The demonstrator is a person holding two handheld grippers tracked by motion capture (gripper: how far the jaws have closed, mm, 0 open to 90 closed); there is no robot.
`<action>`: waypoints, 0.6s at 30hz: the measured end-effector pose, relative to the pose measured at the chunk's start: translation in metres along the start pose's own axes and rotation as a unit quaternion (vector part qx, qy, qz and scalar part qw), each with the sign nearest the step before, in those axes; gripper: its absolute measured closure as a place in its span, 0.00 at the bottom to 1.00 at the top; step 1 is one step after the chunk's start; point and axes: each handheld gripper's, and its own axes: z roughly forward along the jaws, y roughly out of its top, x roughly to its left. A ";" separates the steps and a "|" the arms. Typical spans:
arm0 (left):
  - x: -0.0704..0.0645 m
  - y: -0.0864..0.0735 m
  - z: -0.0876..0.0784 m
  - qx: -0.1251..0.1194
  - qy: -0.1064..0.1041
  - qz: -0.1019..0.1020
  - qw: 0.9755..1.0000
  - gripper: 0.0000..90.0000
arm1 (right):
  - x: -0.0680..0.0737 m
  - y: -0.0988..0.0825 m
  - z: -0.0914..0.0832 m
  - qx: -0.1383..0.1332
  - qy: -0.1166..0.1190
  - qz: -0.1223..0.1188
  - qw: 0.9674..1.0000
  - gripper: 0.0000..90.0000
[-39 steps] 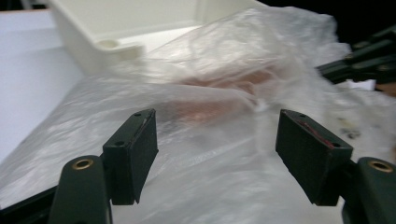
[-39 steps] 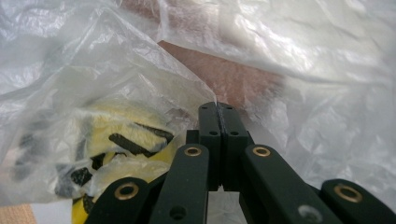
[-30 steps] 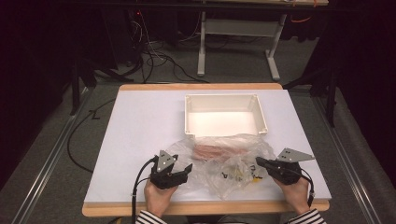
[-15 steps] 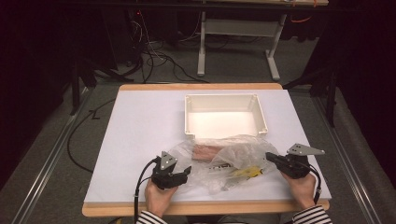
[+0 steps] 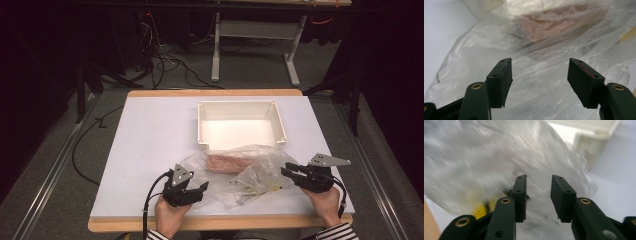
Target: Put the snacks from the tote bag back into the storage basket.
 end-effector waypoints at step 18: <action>0.014 0.032 0.004 0.016 0.032 0.014 0.999 0.35 | 0.060 0.063 0.009 -0.016 0.035 -0.066 0.997 0.56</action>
